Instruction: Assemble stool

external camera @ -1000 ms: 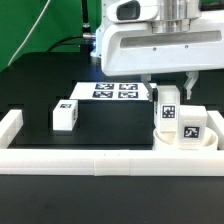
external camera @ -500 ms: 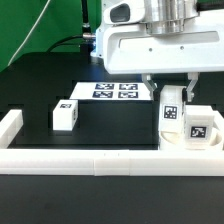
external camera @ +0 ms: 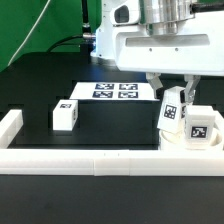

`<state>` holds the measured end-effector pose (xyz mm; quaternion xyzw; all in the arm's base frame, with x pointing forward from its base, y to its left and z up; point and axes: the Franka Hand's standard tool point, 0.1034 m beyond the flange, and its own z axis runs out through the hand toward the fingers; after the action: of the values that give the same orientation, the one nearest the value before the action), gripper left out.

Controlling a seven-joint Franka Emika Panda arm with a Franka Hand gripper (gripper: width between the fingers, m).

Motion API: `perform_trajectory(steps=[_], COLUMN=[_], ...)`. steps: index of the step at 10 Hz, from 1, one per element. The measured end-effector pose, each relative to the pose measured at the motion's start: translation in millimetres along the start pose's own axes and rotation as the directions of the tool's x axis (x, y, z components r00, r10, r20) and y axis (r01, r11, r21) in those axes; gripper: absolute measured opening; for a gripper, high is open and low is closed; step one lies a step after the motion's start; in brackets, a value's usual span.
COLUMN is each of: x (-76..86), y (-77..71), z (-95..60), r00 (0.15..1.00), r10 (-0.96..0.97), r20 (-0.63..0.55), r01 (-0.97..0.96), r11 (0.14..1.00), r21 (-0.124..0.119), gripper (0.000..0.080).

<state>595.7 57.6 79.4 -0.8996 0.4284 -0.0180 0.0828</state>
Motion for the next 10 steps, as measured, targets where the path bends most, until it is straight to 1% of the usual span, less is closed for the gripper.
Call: perform_trajectory(steps=[1,2,3,4,5,7,9,10], x=[0.7,-0.2,-0.7,-2.4,-2.4,-4.6,-4.9,-6.8], y=[0.9,0.5,0.2,-1.0,-1.5,-3.1,-3.5,-4.6], z=[0.2,0.4,0.6,0.8,0.9,0.7,0.8,1.3], r00=[0.995,0.983,0.946,0.906,0.883,0.779,0.707,0.697], r10=[0.098,0.181,0.323,0.422,0.468,0.626,0.706,0.716], r20=[0.012,0.019,0.03,0.031,0.03,0.025,0.038,0.045], r01=[-0.098,-0.181,-0.323,-0.422,-0.469,-0.626,-0.707,-0.717], r11=[0.995,0.983,0.946,0.906,0.883,0.78,0.708,0.697], r21=[0.01,0.013,0.015,0.012,0.007,0.002,0.003,0.002], gripper=[0.0343,0.0343,0.0343,0.0343,0.0343,0.0343,0.0343,0.0343])
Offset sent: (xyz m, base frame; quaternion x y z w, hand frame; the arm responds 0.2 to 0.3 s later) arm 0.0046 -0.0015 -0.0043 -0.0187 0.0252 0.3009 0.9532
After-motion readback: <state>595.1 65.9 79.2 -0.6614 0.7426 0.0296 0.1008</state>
